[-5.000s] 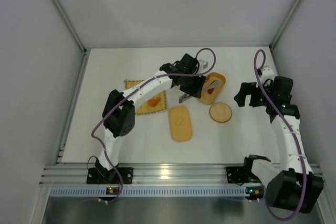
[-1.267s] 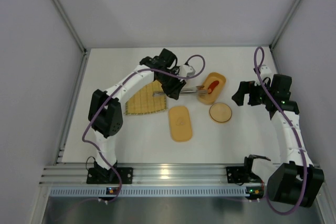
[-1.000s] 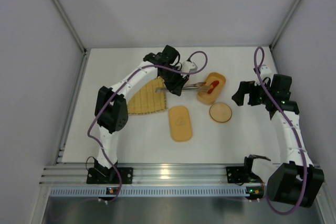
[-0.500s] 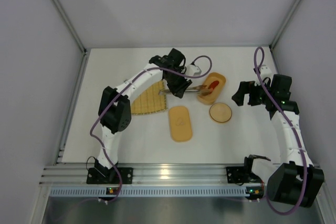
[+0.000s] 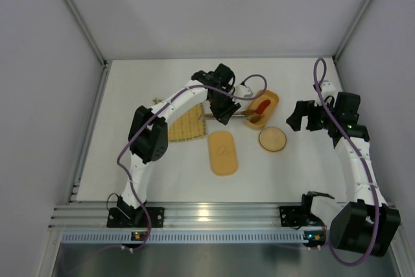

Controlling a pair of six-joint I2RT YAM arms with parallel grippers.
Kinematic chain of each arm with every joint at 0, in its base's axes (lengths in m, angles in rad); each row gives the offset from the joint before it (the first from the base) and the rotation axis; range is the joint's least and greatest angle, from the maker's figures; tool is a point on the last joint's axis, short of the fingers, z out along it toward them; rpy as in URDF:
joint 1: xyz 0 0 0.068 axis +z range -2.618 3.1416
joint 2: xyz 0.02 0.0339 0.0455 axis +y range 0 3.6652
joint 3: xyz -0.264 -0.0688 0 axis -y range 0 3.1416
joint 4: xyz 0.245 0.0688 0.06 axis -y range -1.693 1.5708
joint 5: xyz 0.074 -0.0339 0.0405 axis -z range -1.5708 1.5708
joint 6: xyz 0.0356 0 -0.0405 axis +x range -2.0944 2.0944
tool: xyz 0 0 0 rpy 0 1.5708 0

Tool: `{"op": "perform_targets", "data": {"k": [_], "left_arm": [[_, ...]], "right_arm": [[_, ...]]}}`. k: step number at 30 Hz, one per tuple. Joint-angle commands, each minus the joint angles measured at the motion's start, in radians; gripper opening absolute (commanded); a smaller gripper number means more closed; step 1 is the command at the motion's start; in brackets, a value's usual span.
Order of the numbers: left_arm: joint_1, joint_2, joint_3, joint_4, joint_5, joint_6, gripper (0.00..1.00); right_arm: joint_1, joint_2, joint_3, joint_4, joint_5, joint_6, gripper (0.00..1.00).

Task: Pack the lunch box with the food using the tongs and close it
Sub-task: Place the fake food in the packing box.

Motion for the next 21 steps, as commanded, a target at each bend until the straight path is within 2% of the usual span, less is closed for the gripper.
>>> {"op": "perform_targets", "data": {"k": [1,7,16,19,21], "left_arm": [[-0.021,0.015,0.056,-0.007,-0.029,-0.009,0.11],[-0.021,0.029,0.076,0.023,-0.065,-0.039,0.11],[-0.021,-0.019,0.054,0.138,-0.2,-0.098,0.11],[-0.021,-0.039,0.047,0.154,-0.189,-0.095,0.15],[-0.021,-0.039,0.048,0.148,-0.165,-0.092,0.27]], "right_arm": [[-0.017,-0.025,0.01,0.057,-0.024,-0.006,0.99],[-0.017,-0.025,0.009,0.057,-0.024,-0.006,1.0],[-0.017,-0.03,0.006,0.052,-0.021,-0.007,0.99],[-0.017,-0.031,0.004,0.054,-0.021,-0.007,0.99],[-0.017,-0.031,0.004,0.054,-0.02,-0.007,0.99]]}}
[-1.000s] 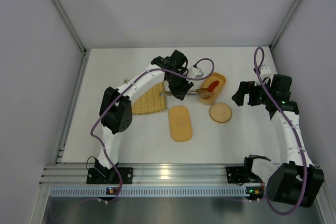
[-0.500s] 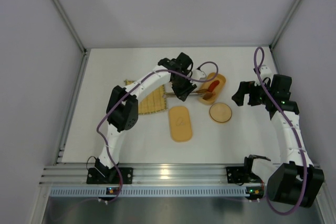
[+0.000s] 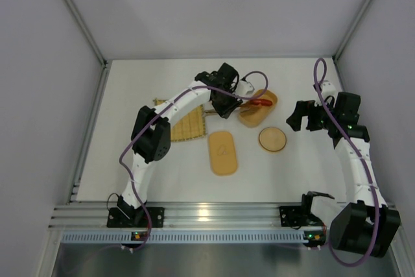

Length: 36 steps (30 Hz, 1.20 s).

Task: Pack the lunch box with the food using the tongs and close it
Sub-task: Place the fake food in the packing box.

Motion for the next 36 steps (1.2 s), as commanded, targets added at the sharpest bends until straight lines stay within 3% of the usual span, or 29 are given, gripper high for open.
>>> {"op": "perform_targets", "data": {"k": [1,4,14,28,31,36], "left_arm": [[0.0,-0.074,0.017,0.054,0.03,-0.015,0.32],[0.0,-0.071,0.015,0.034,0.091,-0.006,0.44],[0.0,-0.088,0.013,-0.003,0.168,0.015,0.48],[0.056,-0.257,0.02,0.04,0.199,-0.092,0.43],[0.109,-0.32,-0.031,0.043,0.242,-0.138,0.35],[0.285,-0.471,-0.268,0.115,0.362,-0.228,0.27]], "right_arm": [[-0.017,-0.027,0.005,0.055,-0.02,-0.007,0.99],[-0.017,-0.027,0.005,0.055,-0.02,-0.008,0.99],[-0.017,-0.021,0.008,0.055,-0.02,-0.007,0.99],[-0.017,-0.027,0.014,0.049,-0.023,-0.007,0.99],[-0.017,-0.025,0.023,0.043,-0.026,-0.01,0.99],[-0.017,-0.025,0.035,0.03,-0.031,-0.015,0.99]]}}
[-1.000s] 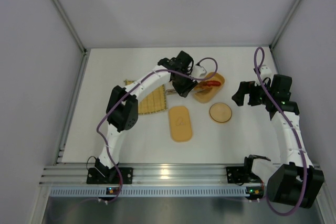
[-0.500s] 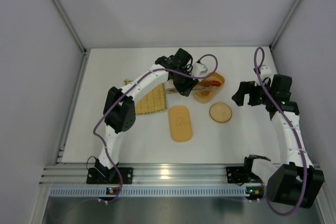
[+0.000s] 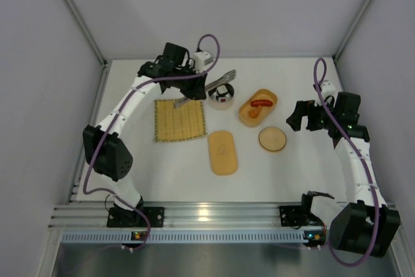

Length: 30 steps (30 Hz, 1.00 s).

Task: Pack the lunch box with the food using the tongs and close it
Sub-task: Place the fake food in the packing box, then place the clamp at the center of the board.

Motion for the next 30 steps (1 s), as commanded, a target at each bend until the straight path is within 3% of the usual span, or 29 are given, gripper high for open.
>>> {"op": "perform_targets", "data": {"k": [1,7,9,14,17,24,30], "left_arm": [[0.12,-0.164,-0.149,0.078,0.081,-0.078,0.26],[0.412,-0.333,-0.383,0.134,-0.011,-0.126,0.1],[0.536,-0.354,-0.431,0.164,-0.025,-0.109,0.06],[0.706,-0.326,-0.545,0.198,-0.053,-0.044,0.0],[0.762,-0.294,-0.601,0.258,-0.085,-0.04,0.0],[0.765,-0.182,-0.669,0.356,-0.128,-0.018,0.04],[0.765,-0.104,-0.714,0.375,-0.126,-0.005,0.27]], "right_arm": [[-0.015,-0.022,0.036,0.03,-0.031,-0.012,0.99],[-0.017,-0.01,0.034,0.032,-0.042,-0.012,0.99],[-0.015,-0.006,0.031,0.038,-0.044,-0.012,0.99],[-0.017,0.008,0.034,0.036,-0.048,-0.011,0.99],[-0.017,0.005,0.033,0.035,-0.042,-0.014,0.99],[-0.015,0.002,0.016,0.041,-0.036,-0.017,0.99],[-0.015,0.002,0.02,0.036,-0.037,-0.02,0.99]]}}
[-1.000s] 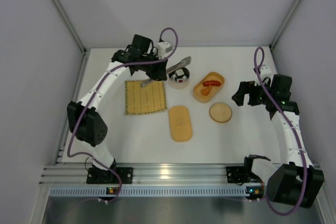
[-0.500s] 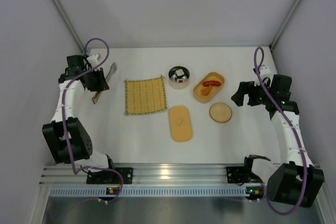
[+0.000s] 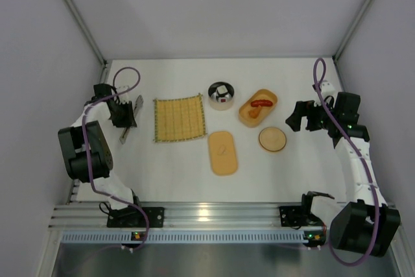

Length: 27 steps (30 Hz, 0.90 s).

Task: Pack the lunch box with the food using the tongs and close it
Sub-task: Place the clamp at the center of the board.

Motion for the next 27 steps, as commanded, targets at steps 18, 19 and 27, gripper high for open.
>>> {"op": "perform_targets", "data": {"k": [18,19,27], "left_arm": [[0.0,-0.084,-0.085,-0.082,0.065,0.13,0.57],[0.0,-0.09,-0.073,-0.095,0.072,0.128,0.57],[0.0,-0.118,0.073,-0.242,0.131,0.135,0.62]], "right_arm": [[-0.015,-0.015,0.017,0.035,-0.033,-0.014,0.99],[-0.017,-0.016,0.017,0.035,-0.034,-0.014,0.99],[-0.017,-0.022,0.017,0.035,-0.039,-0.014,1.0]]}}
